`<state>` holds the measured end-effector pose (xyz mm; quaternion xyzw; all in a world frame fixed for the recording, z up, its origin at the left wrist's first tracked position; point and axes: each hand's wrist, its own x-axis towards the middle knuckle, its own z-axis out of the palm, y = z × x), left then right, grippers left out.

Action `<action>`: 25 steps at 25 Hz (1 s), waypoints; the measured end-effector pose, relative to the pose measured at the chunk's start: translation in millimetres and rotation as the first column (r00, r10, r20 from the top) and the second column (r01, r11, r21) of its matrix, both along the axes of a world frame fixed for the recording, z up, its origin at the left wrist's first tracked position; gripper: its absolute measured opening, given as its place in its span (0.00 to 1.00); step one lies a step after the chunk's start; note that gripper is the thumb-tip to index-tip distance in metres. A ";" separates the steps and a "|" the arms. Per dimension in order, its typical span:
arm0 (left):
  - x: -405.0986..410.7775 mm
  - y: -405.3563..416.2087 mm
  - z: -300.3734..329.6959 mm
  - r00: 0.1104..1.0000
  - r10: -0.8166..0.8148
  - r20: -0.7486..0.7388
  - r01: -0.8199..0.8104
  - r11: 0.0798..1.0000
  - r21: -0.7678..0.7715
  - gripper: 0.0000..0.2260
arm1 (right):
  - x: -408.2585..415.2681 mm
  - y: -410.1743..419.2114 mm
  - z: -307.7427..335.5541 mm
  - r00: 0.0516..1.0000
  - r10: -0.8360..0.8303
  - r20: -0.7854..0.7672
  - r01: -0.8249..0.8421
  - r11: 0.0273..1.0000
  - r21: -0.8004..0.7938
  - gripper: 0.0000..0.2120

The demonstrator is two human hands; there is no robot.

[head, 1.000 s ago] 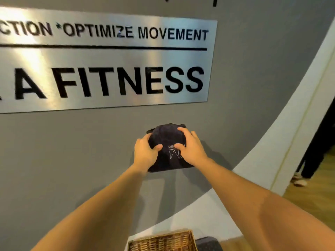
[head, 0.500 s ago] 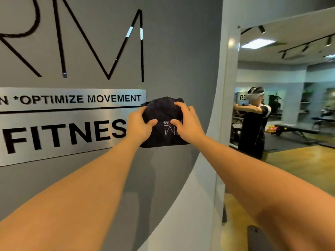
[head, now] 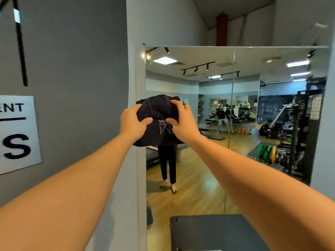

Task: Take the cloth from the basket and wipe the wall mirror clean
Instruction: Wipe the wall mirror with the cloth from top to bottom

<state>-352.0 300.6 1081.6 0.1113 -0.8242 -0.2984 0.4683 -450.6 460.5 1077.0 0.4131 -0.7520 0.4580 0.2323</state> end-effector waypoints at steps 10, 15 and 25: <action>-167.3 8.1 4.3 0.997 -0.074 -0.016 0.074 0.997 -0.008 0.26 | -143.9 28.2 8.4 0.993 -0.095 -0.070 0.096 0.995 0.008 0.28; -225.2 -38.0 9.1 0.998 -0.052 -0.020 0.051 0.998 -0.030 0.25 | -212.3 -23.2 10.7 0.994 -0.077 -0.078 0.077 0.997 -0.002 0.29; -364.0 -222.7 43.9 0.999 0.031 -0.025 -0.033 0.994 -0.101 0.26 | -366.9 -223.2 27.5 0.995 -0.051 -0.087 0.044 0.995 -0.088 0.30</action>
